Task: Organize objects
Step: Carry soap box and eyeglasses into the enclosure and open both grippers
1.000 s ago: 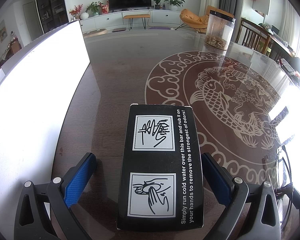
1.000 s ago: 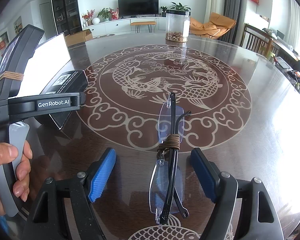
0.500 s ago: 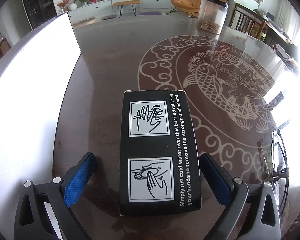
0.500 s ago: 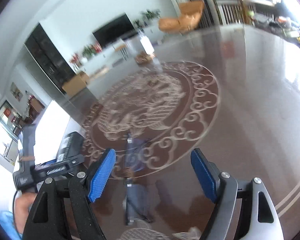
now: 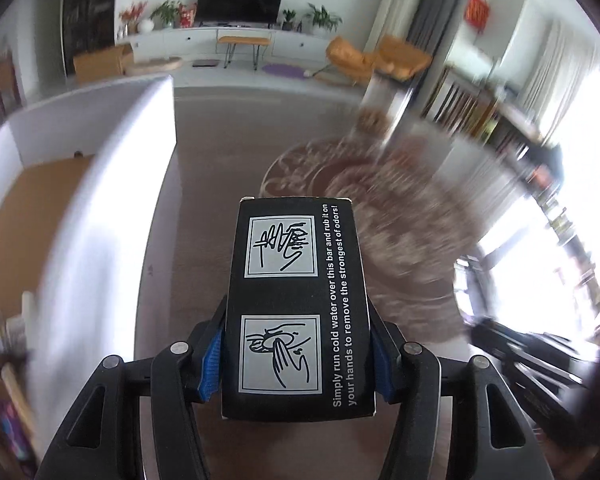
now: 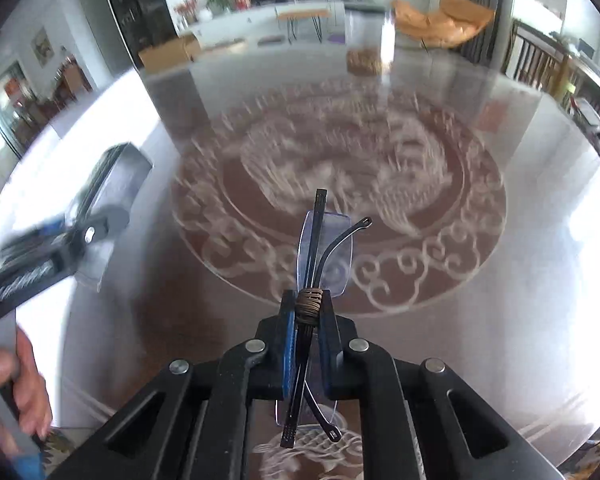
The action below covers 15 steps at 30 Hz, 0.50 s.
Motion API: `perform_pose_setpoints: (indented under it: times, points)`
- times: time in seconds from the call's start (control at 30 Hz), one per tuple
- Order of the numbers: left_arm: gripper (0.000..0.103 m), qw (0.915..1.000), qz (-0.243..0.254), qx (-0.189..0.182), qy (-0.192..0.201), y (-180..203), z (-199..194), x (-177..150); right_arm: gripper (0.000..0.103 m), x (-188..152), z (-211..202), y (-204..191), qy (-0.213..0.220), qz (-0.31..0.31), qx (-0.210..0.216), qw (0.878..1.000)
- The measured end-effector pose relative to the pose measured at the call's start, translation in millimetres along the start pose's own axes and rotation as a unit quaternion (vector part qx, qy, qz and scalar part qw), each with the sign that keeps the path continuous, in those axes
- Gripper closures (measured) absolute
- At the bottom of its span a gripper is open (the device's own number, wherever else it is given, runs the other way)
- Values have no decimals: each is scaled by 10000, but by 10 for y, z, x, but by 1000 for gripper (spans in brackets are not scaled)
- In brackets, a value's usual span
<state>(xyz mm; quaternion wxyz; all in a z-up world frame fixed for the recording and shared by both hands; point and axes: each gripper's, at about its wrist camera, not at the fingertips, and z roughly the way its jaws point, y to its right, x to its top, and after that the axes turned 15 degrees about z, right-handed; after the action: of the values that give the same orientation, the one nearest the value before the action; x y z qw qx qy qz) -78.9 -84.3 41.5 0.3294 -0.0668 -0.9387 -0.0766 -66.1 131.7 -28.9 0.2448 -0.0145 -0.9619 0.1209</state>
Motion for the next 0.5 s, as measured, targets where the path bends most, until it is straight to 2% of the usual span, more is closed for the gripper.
perform_pose_setpoints:
  times: [0.07, 0.1, 0.17, 0.23, 0.27, 0.3, 0.37, 0.4, 0.5]
  points:
    - [45, 9995, -125, -126, 256, -138, -355, 4, 92, 113, -232, -172, 152, -11, 311, 9994]
    - [45, 9989, -156, -73, 430, -245, -580, 2, 92, 174, -369, -331, 238, -89, 532, 9983]
    - [45, 9974, -187, 235, 648, -489, -923, -39, 92, 269, -606, -690, 303, -294, 949, 9946]
    - [45, 9950, -308, 685, 656, -787, -1181, -155, 92, 301, -748, -1150, 274, -578, 1442, 9875]
    - [45, 9939, -360, 850, 607, -901, -1244, -217, 92, 297, -791, -1392, 210, -719, 1688, 9828]
    - [45, 9910, -454, 1172, 451, -1091, -1312, -337, 92, 268, -815, -1675, 123, -898, 1957, 9765]
    - [45, 9866, -582, 1510, 205, -1307, -1358, -525, 92, 171, -778, -2152, -43, -1238, 2283, 9657]
    - [45, 9831, -689, 1695, -12, -1456, -1340, -654, 92, 95, -718, -2415, -152, -1450, 2388, 9601]
    - [44, 9761, -1077, 1835, -436, -1717, -1297, -904, 92, -125, -408, -2963, -435, -1918, 2443, 9496]
